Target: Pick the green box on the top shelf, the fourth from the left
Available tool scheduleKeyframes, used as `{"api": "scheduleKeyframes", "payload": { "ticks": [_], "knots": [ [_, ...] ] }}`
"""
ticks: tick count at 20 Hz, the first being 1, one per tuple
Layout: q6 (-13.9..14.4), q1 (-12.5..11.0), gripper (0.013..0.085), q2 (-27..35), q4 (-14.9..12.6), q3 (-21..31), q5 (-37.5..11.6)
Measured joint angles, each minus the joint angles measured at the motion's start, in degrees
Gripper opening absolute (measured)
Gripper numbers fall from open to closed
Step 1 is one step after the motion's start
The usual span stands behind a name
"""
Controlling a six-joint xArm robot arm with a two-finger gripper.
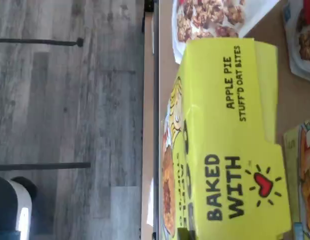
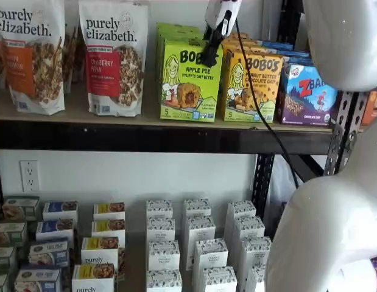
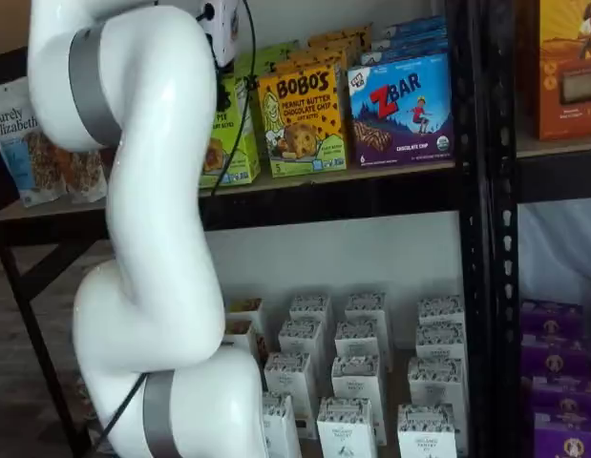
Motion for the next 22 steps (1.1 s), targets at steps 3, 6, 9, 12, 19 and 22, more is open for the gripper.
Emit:
{"api": "scheduleKeyframes", "payload": {
  "ticks": [3, 6, 9, 12, 19, 22],
  "knots": [
    [0.29, 0.04, 0.029, -0.24, 0.13, -0.57, 1.26],
    [0.67, 0.2, 0.029, -0.48, 0.06, -1.2, 2.73],
    [1.02, 0.31, 0.029, -1.24, 0.3, -1.18, 3.55],
    [1.4, 0.59, 0.029, -2.17, -0.05, -0.85, 4.22],
    [1.37, 0.66, 0.029, -4.72, -0.84, 1.59, 5.11],
    [1.14, 0.33, 0.029, -5.7, -0.52, 2.53, 5.7]
  ]
}}
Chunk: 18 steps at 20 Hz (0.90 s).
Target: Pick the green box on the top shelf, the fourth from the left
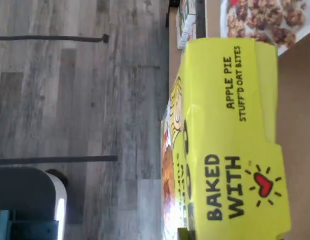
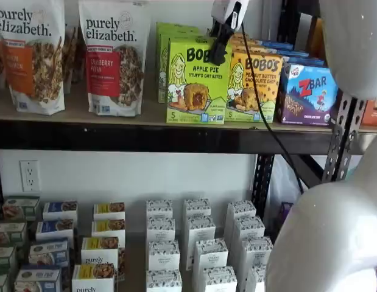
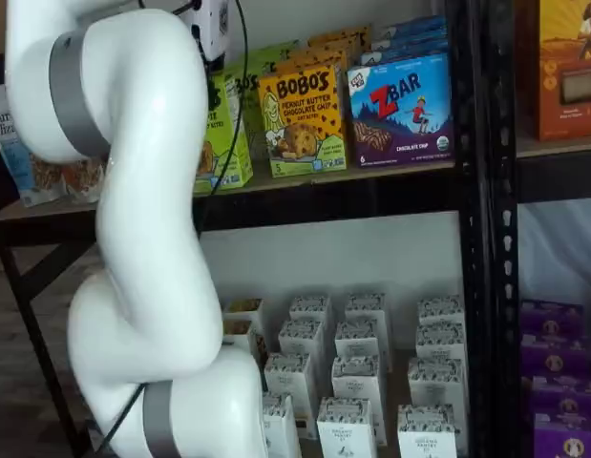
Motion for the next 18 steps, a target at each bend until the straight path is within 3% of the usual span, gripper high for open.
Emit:
{"api": "scheduleKeyframes", "payload": {
  "ticks": [18],
  "knots": [
    [-2.35, -3.05, 0.029, -6.02, 1.42, 5.19, 3.25]
  ]
}}
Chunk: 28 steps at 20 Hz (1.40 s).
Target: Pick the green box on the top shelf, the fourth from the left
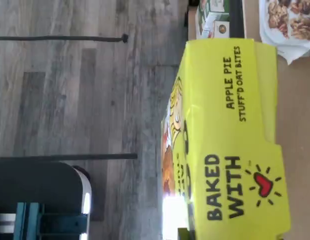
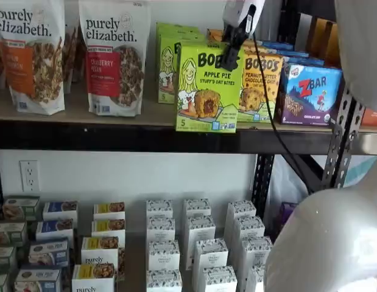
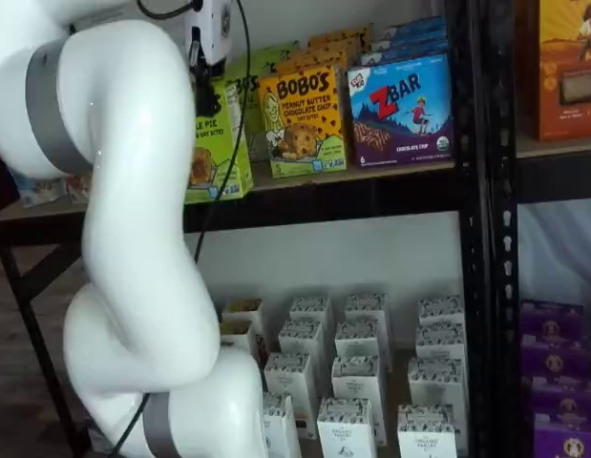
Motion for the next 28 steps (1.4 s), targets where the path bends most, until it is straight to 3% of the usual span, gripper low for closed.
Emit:
{"api": "scheduleKeyframes", "payload": {
  "ticks": [9, 18, 28],
  "knots": [
    [-1.02, -1.53, 0.029, -2.03, 0.24, 0.79, 2.79],
    [-4.28, -4.36, 0.029, -5.79, -0.29, 6.07, 2.04],
    [-7.46, -7.31, 0.029, -10.2, 0.97, 12.58, -1.07]
  ]
}}
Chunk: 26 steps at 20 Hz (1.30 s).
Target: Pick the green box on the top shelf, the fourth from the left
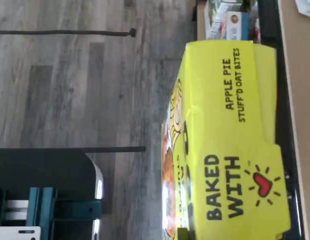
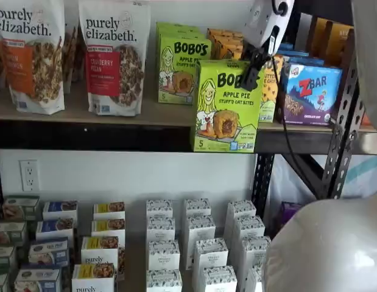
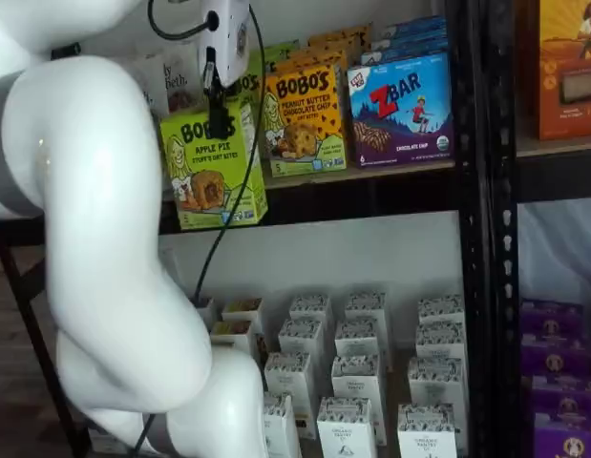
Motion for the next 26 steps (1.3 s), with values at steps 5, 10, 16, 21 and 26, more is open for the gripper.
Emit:
{"api": "scheduleKeyframes", "payload": {
  "ticks": [5, 10, 16, 21, 26],
  "knots": [
    [-1.39, -1.47, 0.029, -1.39, 0.84, 2.01, -0.28],
    [-2.61, -2.54, 0.029, -2.31, 0.57, 3.39, 0.01],
    [-3.48, -3.2, 0.029, -3.87, 0.39, 5.52, -1.28],
    [-3.52, -2.97, 0.029, -4.83, -0.06, 6.9, -2.19],
    [-3.44, -2.64, 0.029, -5.36, -0.57, 7.92, -2.66]
  ]
}}
